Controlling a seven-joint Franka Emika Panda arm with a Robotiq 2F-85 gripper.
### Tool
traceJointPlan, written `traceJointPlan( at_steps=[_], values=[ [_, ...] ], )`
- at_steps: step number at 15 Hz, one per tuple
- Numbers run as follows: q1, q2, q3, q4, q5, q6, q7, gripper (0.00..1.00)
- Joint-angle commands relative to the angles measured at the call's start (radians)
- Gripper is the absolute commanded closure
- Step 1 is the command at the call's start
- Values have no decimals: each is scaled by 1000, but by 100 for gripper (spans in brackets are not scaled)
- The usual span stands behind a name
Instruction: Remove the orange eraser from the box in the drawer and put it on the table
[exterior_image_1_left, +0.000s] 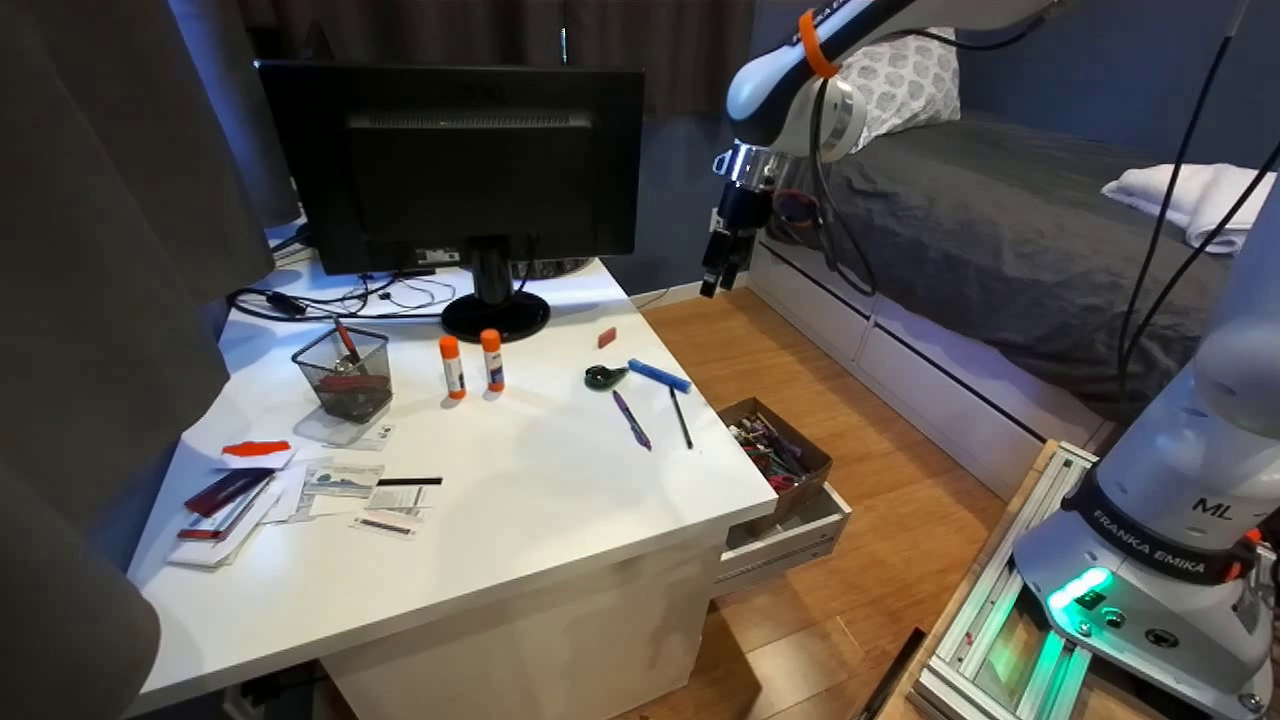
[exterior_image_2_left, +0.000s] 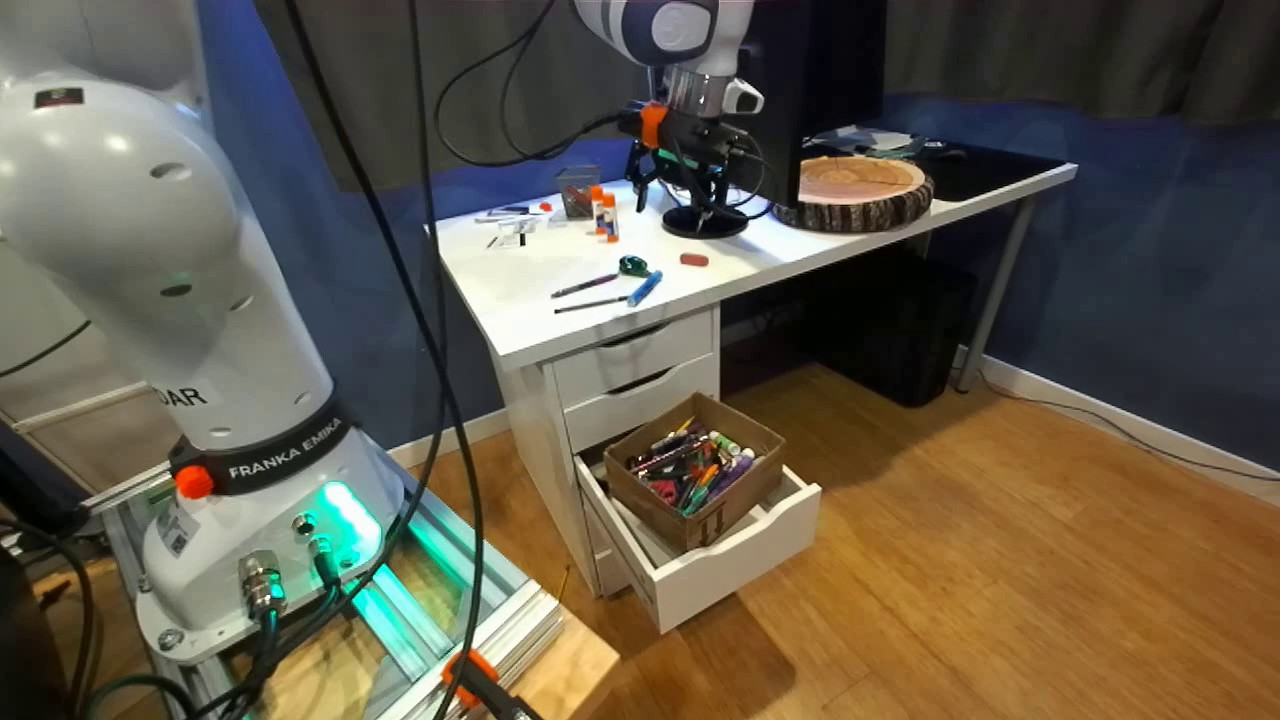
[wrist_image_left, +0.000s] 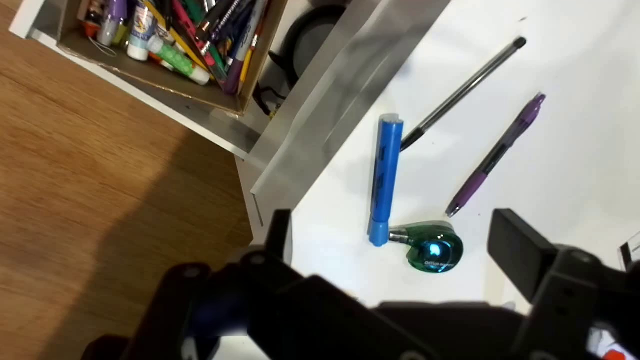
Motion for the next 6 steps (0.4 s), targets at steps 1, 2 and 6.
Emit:
traceJointPlan(
  at_steps=[1, 2, 6],
  values=[
    [12, -143, -17, -185, 1, 80, -30, 0],
    [16, -57, -19, -75, 2, 27, -7, 0],
    [17, -68, -21, -89, 3, 32, -8, 0]
  ],
)
